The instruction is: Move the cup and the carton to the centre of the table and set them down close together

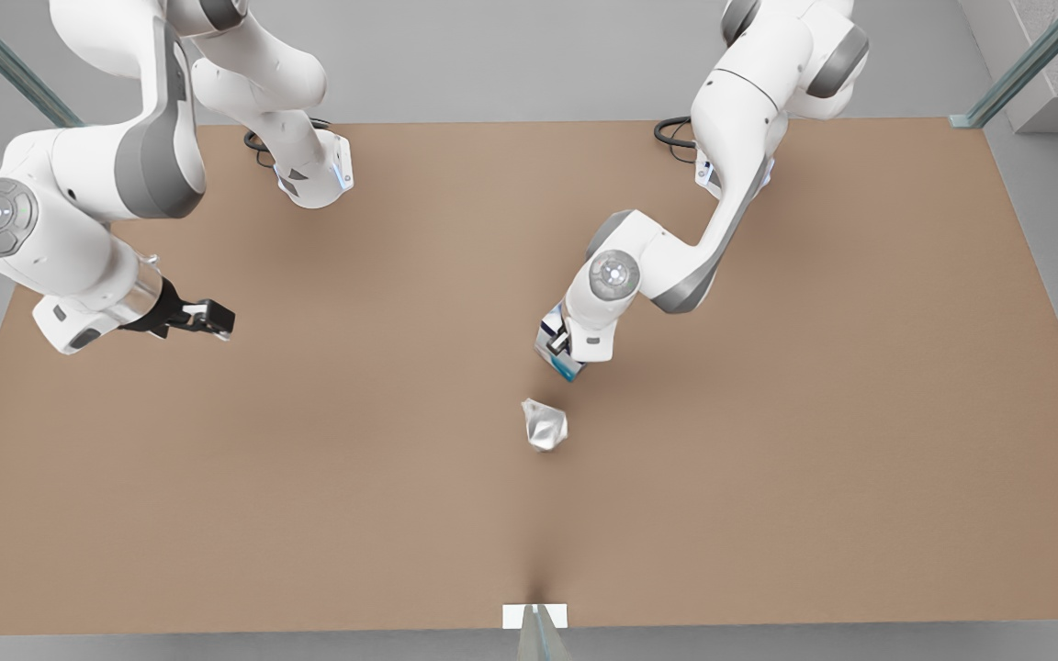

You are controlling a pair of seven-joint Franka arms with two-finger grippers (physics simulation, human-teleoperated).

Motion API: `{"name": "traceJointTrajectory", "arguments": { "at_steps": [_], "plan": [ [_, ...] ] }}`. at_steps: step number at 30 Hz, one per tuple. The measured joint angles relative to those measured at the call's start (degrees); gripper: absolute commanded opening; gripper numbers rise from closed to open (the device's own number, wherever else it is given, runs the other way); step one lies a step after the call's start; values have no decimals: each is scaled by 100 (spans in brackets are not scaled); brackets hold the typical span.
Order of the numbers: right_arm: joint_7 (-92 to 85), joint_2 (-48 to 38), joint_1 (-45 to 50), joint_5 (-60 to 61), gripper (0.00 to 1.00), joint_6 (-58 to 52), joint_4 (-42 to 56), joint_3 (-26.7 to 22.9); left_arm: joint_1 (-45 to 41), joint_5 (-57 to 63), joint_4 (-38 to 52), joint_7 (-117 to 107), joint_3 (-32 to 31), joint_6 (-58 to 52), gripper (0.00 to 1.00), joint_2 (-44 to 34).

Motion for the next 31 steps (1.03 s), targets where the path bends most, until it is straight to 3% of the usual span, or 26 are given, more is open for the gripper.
{"name": "traceJointTrajectory", "arguments": {
  "at_steps": [3, 14, 19, 21, 25, 31],
  "plan": [
    [114, 5, -14, 9, 100, 57, -25, 0, 0, -3, 0, 7, 0, 0, 99, 9],
    [114, 5, -56, 44, 100, 61, -35, 0, 9, 16, 18, 9, 53, -74, 100, -29],
    [106, 1, -67, 44, 100, 54, -41, 0, 50, 20, 46, 20, 252, -321, 100, -528],
    [106, 5, -65, 44, 100, 61, -35, 0, 637, 35, 163, 1962, 533, -1168, 100, -1223],
    [106, 9, -66, 44, 100, 61, -43, 0, 1914, 402, 348, 7034, 1090, -1757, 100, -1441],
    [106, -4, -69, 47, 100, 44, -44, -8, 2433, 705, 338, 7638, 1189, -1879, 100, -1547]
  ]
}}
